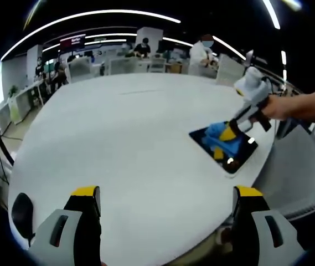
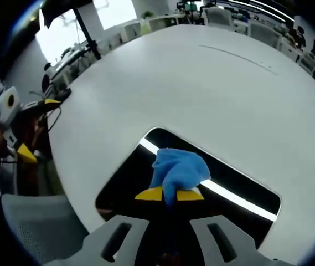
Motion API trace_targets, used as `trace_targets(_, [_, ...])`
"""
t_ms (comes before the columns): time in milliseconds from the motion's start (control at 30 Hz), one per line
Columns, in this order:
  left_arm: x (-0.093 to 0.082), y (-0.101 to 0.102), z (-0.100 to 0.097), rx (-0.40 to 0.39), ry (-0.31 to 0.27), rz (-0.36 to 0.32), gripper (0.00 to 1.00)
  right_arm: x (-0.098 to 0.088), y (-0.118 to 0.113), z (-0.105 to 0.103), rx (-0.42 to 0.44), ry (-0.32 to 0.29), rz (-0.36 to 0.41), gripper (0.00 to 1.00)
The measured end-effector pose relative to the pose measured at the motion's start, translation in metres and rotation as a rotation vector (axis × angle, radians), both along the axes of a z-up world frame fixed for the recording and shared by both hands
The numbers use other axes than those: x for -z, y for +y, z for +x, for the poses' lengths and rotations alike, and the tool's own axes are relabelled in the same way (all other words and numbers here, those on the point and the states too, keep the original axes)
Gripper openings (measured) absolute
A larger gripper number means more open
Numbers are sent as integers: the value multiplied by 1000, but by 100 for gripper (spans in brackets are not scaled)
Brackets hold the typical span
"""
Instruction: Wipe the mirror surface with the cleaning cloth until all visible marks leave the cleaned area.
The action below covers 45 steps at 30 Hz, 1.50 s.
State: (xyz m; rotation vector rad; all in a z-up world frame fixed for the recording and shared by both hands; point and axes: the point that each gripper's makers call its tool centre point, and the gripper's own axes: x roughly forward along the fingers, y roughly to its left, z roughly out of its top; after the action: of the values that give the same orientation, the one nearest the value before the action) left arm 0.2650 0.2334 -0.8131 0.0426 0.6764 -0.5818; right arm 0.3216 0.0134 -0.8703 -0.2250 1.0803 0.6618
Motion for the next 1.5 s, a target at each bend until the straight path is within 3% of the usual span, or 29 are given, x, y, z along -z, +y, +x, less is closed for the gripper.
trace_targets(367, [0,-2,0,8,0,4,99,0,1,-18,-22,6,0,0])
trace_targets(867, [1,-6,-1,14,-1,2,99,0,4,-47,-41,72,12,0])
trace_targets(1500, [1,-7,-5,5,-1,-1,99,0,3,-73,-56,105,16,0])
